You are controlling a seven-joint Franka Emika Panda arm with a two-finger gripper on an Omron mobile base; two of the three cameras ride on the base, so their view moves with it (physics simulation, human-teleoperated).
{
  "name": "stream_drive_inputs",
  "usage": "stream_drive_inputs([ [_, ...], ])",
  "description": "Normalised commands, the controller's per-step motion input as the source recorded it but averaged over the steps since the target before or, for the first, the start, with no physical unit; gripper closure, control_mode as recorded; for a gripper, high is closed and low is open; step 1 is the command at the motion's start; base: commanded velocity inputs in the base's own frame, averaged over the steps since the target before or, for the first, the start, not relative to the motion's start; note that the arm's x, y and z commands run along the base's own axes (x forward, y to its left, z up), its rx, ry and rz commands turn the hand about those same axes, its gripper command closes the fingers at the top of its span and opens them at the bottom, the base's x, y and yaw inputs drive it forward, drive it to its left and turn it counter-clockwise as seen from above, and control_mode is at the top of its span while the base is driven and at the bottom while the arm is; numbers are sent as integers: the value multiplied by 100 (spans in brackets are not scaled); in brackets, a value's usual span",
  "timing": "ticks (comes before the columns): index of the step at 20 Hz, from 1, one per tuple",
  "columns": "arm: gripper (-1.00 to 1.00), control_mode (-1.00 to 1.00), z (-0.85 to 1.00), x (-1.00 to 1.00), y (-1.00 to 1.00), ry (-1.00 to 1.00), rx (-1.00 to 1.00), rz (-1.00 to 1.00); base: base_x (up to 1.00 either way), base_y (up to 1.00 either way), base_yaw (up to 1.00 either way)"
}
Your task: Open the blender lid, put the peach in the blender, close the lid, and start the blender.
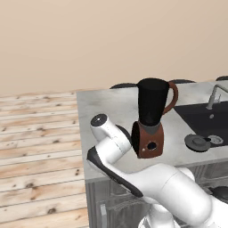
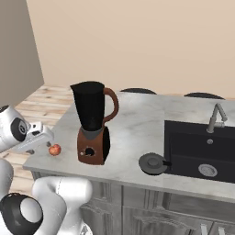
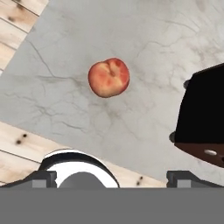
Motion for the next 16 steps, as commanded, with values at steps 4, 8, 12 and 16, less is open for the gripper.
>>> stream_drive_inputs([
  [4,-100,-100,-8,14,0,-1,0,0,0,0,0],
  [8,-100,-100,-17,19,0,0,0,0,0,0,0],
  [12,-100,-100,-21,25,0,0,0,0,0,0,0],
  [16,-100,-100,-24,23,0,0,0,0,0,0,0],
])
